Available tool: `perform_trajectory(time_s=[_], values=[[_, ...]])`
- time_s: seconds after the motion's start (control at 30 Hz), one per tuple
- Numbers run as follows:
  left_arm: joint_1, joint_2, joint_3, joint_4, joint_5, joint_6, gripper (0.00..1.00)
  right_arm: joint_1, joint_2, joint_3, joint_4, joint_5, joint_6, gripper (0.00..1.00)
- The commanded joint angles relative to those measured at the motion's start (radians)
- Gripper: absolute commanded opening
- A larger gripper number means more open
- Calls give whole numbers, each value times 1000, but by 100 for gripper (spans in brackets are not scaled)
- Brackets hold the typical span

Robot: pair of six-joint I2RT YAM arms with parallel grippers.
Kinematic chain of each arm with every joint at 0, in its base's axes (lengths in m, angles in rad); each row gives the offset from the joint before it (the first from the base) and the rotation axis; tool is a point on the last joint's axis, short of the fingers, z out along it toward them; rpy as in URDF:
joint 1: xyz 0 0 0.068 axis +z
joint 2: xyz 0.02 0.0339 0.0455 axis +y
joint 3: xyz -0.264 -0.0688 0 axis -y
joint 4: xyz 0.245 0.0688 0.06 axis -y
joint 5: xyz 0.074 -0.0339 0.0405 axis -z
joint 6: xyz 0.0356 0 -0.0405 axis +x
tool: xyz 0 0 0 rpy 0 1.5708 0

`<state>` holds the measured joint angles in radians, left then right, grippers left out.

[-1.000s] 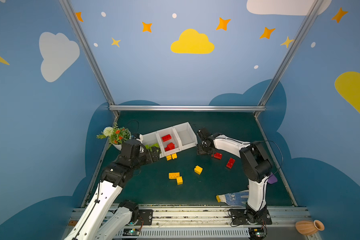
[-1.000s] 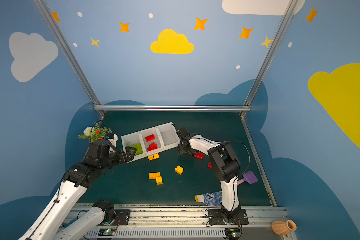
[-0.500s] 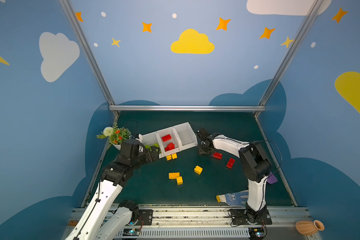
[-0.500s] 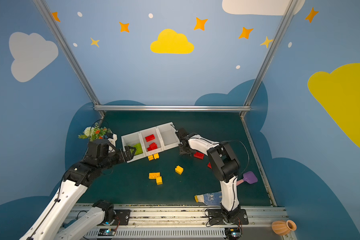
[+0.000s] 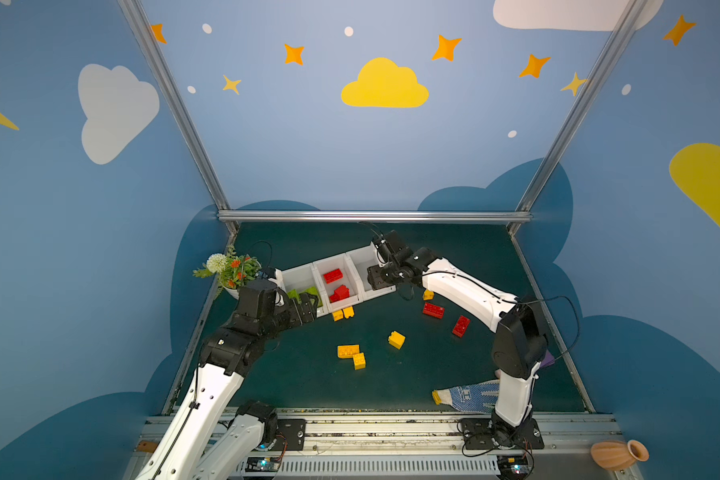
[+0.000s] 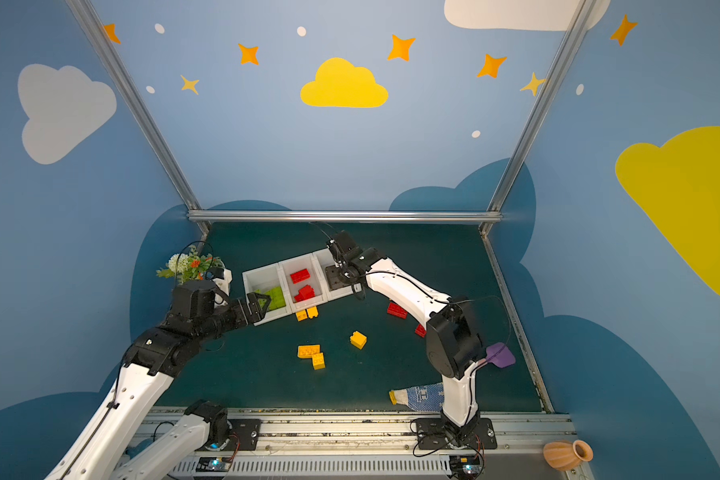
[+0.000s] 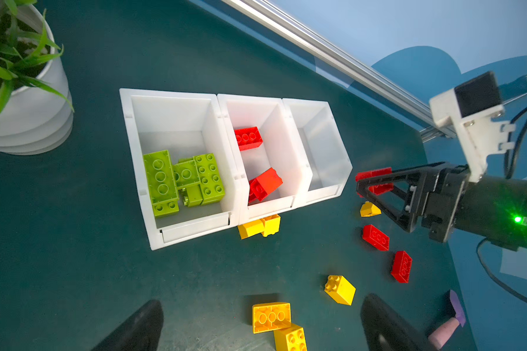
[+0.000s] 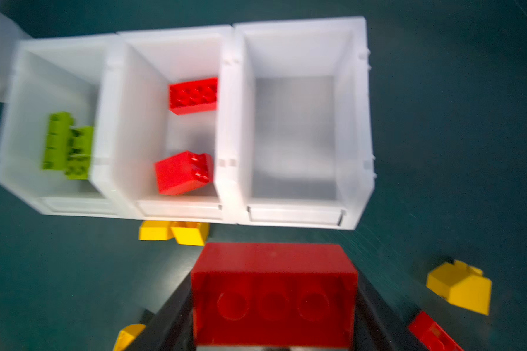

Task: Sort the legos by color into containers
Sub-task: 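Carry the red brick with the right gripper into the middle compartment and release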

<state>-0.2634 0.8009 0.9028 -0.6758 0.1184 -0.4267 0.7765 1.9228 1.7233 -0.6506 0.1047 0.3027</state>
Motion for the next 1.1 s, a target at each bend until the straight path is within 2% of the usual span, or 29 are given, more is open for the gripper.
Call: perform_trajectory(time_s=[0.0, 0.17, 0.5, 0.6, 0.67, 0.8, 0.93, 1.07], values=[[6, -31, -8, 13, -31, -3, 100, 12, 77, 95, -52, -55, -21, 51], [4, -68, -12, 13, -63, -4, 100, 42, 199, 297, -110, -85, -39, 52], [4, -120, -27, 25, -105, -10, 100, 68, 381, 516, -95, -131, -16, 54], [4, -117, -28, 30, -99, -9, 100, 69, 434, 576, -100, -135, -13, 59], [5, -117, -30, 32, -97, -10, 100, 69, 457, 606, -104, -144, -10, 68], [4, -116, -33, 36, -97, -8, 100, 68, 460, 616, -85, -160, -13, 78], [4, -105, -38, 42, -84, -6, 100, 50, 422, 591, -71, -174, 1, 80], [4, -30, -19, 53, -22, 6, 100, 6, 296, 488, -38, -206, 3, 81]])
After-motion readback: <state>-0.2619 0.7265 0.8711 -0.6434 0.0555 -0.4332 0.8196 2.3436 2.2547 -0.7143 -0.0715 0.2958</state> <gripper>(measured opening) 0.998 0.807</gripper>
